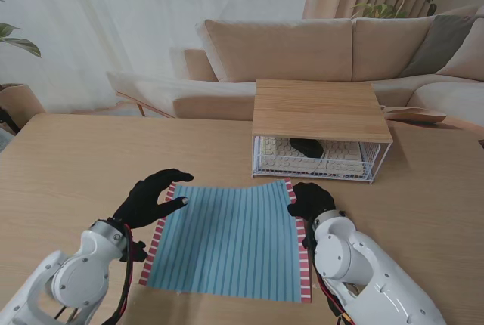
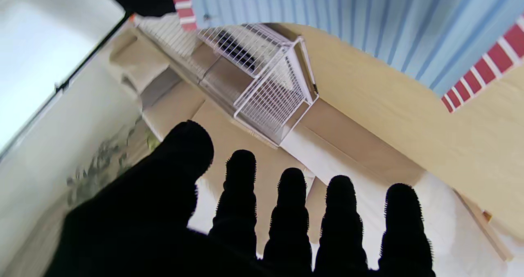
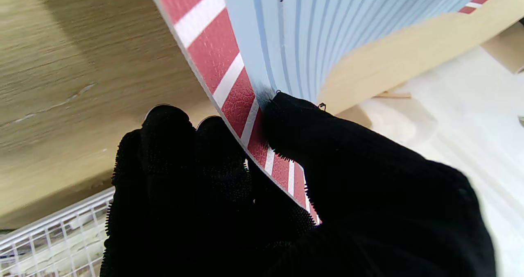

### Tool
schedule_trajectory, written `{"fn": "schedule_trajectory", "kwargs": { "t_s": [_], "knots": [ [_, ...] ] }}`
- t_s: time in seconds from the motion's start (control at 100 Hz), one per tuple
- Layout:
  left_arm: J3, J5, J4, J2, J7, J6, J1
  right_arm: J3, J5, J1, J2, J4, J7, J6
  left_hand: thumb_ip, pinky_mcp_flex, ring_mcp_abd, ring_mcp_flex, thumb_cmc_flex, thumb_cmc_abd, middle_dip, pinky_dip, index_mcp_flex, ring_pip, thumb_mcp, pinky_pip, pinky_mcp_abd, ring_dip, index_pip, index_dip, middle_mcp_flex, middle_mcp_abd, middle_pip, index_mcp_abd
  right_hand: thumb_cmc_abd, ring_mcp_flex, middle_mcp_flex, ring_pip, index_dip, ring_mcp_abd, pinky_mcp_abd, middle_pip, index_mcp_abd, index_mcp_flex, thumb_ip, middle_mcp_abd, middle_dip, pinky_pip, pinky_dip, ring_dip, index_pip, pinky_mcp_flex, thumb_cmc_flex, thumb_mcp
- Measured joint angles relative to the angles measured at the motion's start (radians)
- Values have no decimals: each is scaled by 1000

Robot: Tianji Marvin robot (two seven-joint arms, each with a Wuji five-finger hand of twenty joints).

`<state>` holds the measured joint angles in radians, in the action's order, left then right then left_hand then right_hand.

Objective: Unroll the mouse pad and set up the keyboard and mouse from the tabletop organizer

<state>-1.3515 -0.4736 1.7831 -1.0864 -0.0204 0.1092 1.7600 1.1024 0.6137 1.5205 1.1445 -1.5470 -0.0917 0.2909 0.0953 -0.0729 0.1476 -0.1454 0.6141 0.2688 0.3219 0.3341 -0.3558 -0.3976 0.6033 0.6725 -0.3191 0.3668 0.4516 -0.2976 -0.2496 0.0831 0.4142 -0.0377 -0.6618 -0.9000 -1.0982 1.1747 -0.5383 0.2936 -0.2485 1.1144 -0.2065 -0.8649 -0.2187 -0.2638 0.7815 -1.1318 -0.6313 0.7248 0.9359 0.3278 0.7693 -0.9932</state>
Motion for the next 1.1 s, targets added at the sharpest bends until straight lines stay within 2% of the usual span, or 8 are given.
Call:
{"fn": "schedule_trajectory", "kwargs": {
  "t_s": [0.07, 0.13, 0.23, 0.37, 0.46, 0.57, 0.77, 1.1],
  "knots": [
    [23, 78, 5, -14, 58, -23, 9, 38, 27, 22, -7, -21, 30, -22, 0, -1, 4, 9, 0, 0, 0, 0, 0, 10, -6, 0, 0, 0, 0, 1, 0, 4, 0, 2, 0, 0, 1, 0, 0, 0, 0, 0, 0, 0, 0, 0, 0, 0, 0, 0, 0, 0, 0, 0],
    [31, 91, 5, -27, 89, -24, 16, 75, 83, 42, -14, -37, 53, -56, 0, -2, 10, 13, 0, 0, -1, 0, 0, 25, -24, -2, 0, 0, -4, 2, 0, 8, -3, 2, 0, 0, 1, 0, 0, 0, 0, 0, 0, 0, 0, 0, 0, 0, 0, 0, 0, 0, 0, 0],
    [35, 81, -1, -41, 95, -14, 20, 141, 148, 78, -28, -58, 70, -120, 0, -4, 11, 13, 0, 0, -6, -13, -1, 33, -53, -18, -1, 0, -14, 4, 0, 8, -12, 2, 1, 0, 2, 0, 0, 0, 0, 0, 0, 1, 0, 0, 0, 0, 0, 0, 0, 0, 0, 0],
    [27, 94, -13, -47, 93, -11, 20, 241, 232, 126, -48, -72, 97, -237, 0, -6, 11, 13, 0, 0, -13, -33, -14, 62, -71, -66, -1, 0, -38, 14, 0, 8, -24, 2, 11, 10, 9, 0, -2, 0, 6, 0, 0, 10, 0, 0, 3, 0, 1, 0, 0, 0, 0, 2],
    [14, 88, -19, -50, 104, -11, 20, 283, 289, 153, -58, -78, 82, -249, 0, -6, 11, 13, 0, 0, -13, -33, -14, 63, -82, -73, -2, 0, -47, 22, 0, 8, -24, 3, 11, 10, 10, 0, -2, 0, 7, 0, 0, 10, 0, 0, 3, 0, 1, 0, 0, -1, 0, 2],
    [2, 82, -28, -50, 110, -12, 19, 339, 303, 187, -61, -83, 62, -266, 0, -6, 11, 13, 0, 0, -14, -34, -14, 63, -83, -79, -2, 0, -49, 23, 0, 8, -25, 5, 11, 10, 10, 0, -9, 0, 7, 0, 0, 10, 0, 0, 4, 0, 3, 0, 0, -1, 0, 2],
    [1, 82, -46, -50, 110, -20, 9, 446, 415, 234, -70, -89, 69, -372, 0, -6, 11, 22, 0, 0, -14, -34, -14, 74, -94, -91, -2, 1, -49, 23, 0, 8, -34, 5, 24, 11, 10, 0, -11, -1, 9, 0, 8, 19, 0, 0, 4, 0, 5, 0, 0, -3, 0, 15],
    [14, 55, -67, -49, 114, -34, -12, 544, 545, 280, -88, -84, 9, -393, 0, -6, 11, 22, 0, 0, -14, -34, -14, 75, -94, -93, -2, 13, -49, 23, 0, 8, -34, 5, 33, 11, 10, 0, -12, -2, 10, 0, 12, 21, 0, 0, 4, 0, 15, 0, 0, -3, 0, 21]
  ]
}}
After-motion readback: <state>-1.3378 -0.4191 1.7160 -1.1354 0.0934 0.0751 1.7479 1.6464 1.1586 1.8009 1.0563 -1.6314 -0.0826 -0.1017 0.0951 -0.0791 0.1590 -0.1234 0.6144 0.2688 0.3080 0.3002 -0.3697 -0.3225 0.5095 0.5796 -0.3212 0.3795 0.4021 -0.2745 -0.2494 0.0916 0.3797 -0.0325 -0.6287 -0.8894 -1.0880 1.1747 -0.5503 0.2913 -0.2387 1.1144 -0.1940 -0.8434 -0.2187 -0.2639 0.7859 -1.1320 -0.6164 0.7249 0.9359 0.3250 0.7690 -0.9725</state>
